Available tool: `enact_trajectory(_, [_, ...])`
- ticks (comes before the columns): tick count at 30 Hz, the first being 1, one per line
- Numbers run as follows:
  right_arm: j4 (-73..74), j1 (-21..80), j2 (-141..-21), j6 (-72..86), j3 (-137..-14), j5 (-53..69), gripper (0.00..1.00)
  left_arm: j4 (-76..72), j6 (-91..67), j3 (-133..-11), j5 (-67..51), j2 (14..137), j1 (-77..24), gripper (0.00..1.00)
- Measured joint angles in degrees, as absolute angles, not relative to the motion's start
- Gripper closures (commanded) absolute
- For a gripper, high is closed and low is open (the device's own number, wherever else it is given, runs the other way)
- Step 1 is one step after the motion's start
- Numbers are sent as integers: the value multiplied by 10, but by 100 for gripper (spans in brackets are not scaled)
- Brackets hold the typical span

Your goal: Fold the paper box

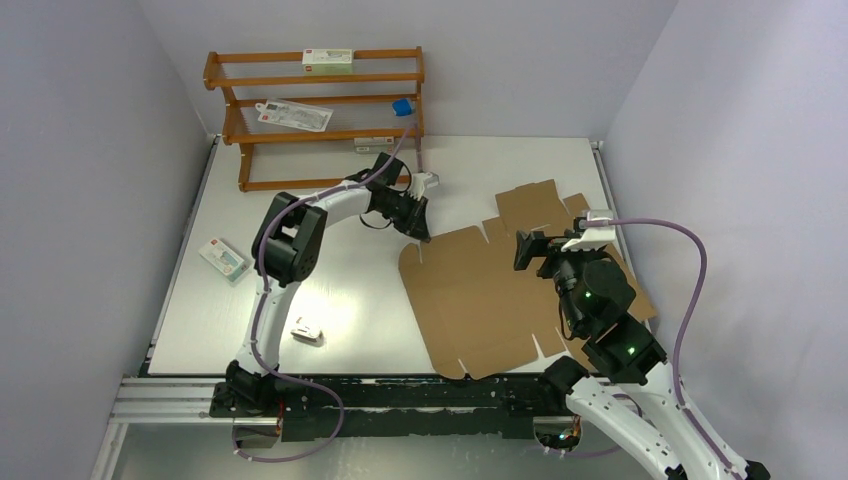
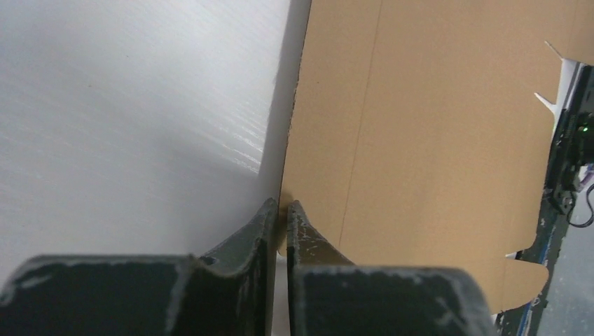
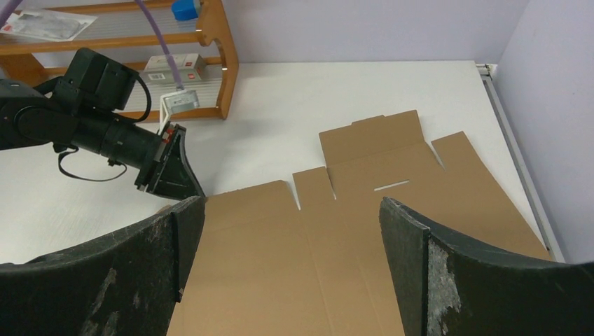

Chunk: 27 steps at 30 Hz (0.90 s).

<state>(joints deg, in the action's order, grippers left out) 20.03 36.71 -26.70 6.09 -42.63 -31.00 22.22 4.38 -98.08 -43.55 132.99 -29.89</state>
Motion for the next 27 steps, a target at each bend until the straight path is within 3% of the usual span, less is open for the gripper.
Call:
enact_trajectory(10, [200,367,-266,59,-426,-306,0,165,-16,-878,-434,1265,-285,95])
enact_trajectory(27, [200,367,-315,83,-432,-265,0,99,-157,-651,-298,1024,-249,95])
